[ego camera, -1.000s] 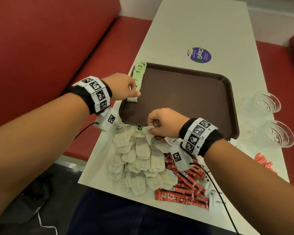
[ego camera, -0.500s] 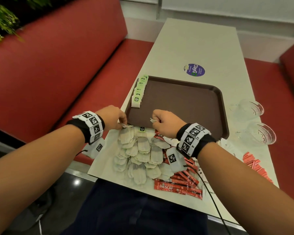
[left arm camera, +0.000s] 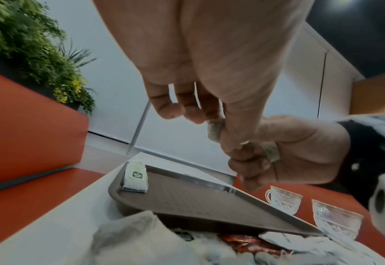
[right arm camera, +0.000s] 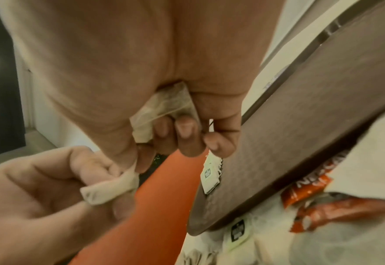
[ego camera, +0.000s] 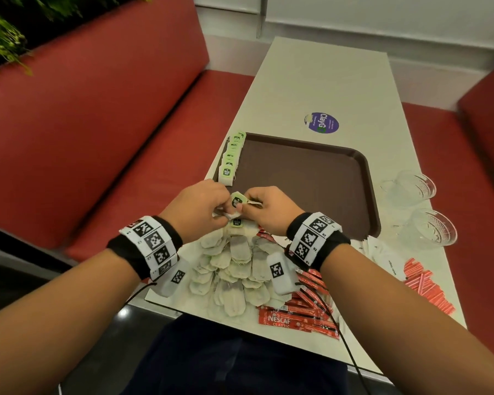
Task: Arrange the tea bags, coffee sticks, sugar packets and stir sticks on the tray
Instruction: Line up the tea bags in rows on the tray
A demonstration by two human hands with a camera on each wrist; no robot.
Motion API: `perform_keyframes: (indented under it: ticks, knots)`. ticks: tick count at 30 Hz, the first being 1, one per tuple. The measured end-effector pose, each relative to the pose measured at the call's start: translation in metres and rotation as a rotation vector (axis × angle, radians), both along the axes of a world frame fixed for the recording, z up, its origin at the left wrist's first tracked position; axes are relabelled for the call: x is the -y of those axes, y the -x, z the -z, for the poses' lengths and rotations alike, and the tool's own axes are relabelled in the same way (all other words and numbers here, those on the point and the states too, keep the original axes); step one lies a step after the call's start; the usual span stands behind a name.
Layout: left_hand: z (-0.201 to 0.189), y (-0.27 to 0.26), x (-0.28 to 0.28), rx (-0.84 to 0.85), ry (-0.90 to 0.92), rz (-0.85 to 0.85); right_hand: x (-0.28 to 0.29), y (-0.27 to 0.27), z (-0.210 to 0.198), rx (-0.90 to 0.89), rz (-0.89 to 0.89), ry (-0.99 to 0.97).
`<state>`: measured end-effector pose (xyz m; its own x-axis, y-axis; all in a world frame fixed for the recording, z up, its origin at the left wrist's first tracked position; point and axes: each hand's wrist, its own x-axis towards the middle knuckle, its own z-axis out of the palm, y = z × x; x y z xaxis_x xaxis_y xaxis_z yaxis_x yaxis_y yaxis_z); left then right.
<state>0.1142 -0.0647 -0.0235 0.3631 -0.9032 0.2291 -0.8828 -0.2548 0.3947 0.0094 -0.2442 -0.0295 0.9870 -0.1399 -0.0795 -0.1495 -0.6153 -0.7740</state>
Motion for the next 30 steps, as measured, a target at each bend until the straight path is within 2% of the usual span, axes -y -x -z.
perform_keyframes:
  ticks: [2,7,12,19,22,26,30]
  knots:
    - [0.002,-0.001,0.001,-0.022,-0.01,0.013,0.002,-0.005,0.0,0.027,-0.008,0.038]
    - [-0.004,-0.021,0.012,-0.19,0.136,-0.174,0.013,-0.019,-0.002,0.025,-0.025,0.166]
    - [-0.015,-0.033,0.024,-0.309,0.073,-0.054,0.019,-0.031,-0.017,0.056,0.001,0.151]
    - [-0.03,-0.039,0.033,-0.582,0.182,-0.152,0.025,-0.04,-0.028,0.016,0.049,0.101]
    - [-0.029,-0.049,0.036,-0.653,0.123,-0.175,0.025,-0.046,-0.033,-0.018,0.046,0.113]
    - [-0.016,-0.079,0.044,-0.572,0.022,-0.317,0.03,-0.051,-0.028,-0.068,0.123,0.027]
    - [0.003,-0.103,0.059,-0.469,-0.274,-0.43,0.039,-0.05,-0.028,-0.117,0.156,-0.09]
